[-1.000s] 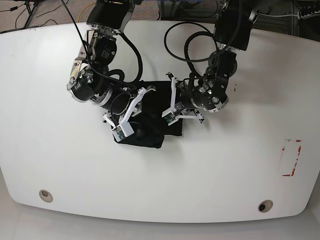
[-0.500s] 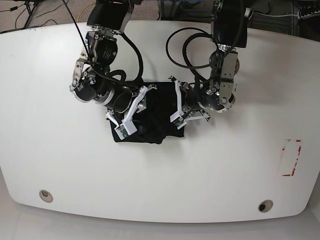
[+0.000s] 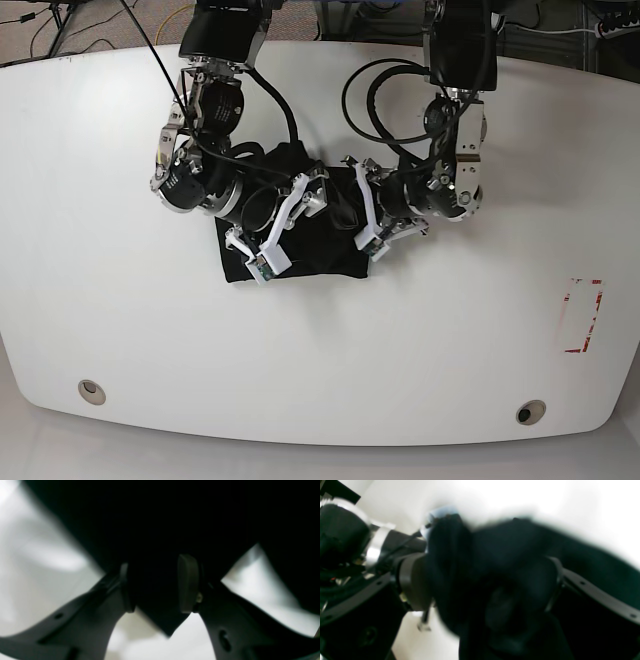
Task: Layout the t-shirt on the table in an organized manner, then fold the t-shirt properly
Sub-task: 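Release the left gripper and withdraw the left arm aside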
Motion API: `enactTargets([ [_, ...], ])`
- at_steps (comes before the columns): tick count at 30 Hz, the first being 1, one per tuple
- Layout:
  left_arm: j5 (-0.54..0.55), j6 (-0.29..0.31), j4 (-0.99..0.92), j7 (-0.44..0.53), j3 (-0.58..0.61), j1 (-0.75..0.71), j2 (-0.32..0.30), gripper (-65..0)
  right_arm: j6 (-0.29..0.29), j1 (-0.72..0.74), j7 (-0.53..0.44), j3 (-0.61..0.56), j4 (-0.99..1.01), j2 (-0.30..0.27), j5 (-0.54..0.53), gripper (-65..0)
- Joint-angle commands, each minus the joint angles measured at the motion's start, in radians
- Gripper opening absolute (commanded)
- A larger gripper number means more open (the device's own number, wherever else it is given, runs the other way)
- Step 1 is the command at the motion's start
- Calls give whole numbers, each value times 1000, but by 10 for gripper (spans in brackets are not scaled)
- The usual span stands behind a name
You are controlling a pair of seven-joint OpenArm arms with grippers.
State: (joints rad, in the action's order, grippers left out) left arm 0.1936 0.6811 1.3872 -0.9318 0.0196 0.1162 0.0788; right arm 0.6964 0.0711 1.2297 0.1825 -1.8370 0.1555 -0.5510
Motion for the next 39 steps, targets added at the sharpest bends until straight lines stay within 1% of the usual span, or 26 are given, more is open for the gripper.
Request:
enactTargets([
  [1,47,-4,33,7,-17,23,-3,-386,2,26,-31,2,-16,2,-19,-97],
  [6,123,-5,57,0,-60,24,-6,-343,2,29,-31,2,-16,2,-16,-98],
  [8,145,-5,79,-26,-96,24,-12,-332,2,31,-31,2,-16,2,-14,-98],
  [12,189,-2,125,-79,-155,27,-15,-332,2,39,-31,2,-11,2,-14,-98],
  [15,252,-1,185,-119,-215,35,-20,-333,2,40,-31,2,10,2,-14,-98],
  [17,287,-1,229,-148,-264,37,-47,-338,2,42,-31,2,23,2,-13,-98],
  [20,341,-1,274,-198,-332,41,-109,-338,2,42,-46,-1,43,-3,-13,-98],
  [23,398,-1,303,-224,-395,41,-176,-338,2,45,-70,-4,70,-6,-13,-92],
  [25,441,-1,320,-235,-445,37,-242,-338,2,55,-92,-4,87,-6,-13,-90],
  [26,453,-1,323,-238,-456,35,-259,-338,2,59,-97,-4,93,-6,-13,-90],
  [27,479,-1,327,-243,-485,32,-304,-338,2,68,-106,-5,110,-6,-13,-90],
  [28,491,-1,327,-246,-502,30,-328,-338,2,72,-110,-7,121,-6,-13,-89],
  [29,504,-1,329,-246,-519,27,-354,-338,2,83,-117,-13,133,-6,-13,-89],
  [30,522,-1,329,-246,-547,12,-397,-338,2,98,-127,-25,150,-6,-13,-89],
  [31,530,-1,329,-246,-557,1,-414,-338,2,105,-132,-33,158,-6,-13,-89],
  [32,545,1,329,-243,-582,-17,-448,-338,2,117,-144,-47,173,-7,-5,-89],
  [34,564,1,327,-241,-614,-37,-492,-338,2,137,-166,-77,191,-7,39,-92],
  [36,576,1,329,-241,-639,-54,-526,-338,2,158,-184,-113,208,-7,105,-94],
  [39,585,1,332,-241,-668,-88,-558,-338,2,180,-221,-179,236,-6,214,-95],
])
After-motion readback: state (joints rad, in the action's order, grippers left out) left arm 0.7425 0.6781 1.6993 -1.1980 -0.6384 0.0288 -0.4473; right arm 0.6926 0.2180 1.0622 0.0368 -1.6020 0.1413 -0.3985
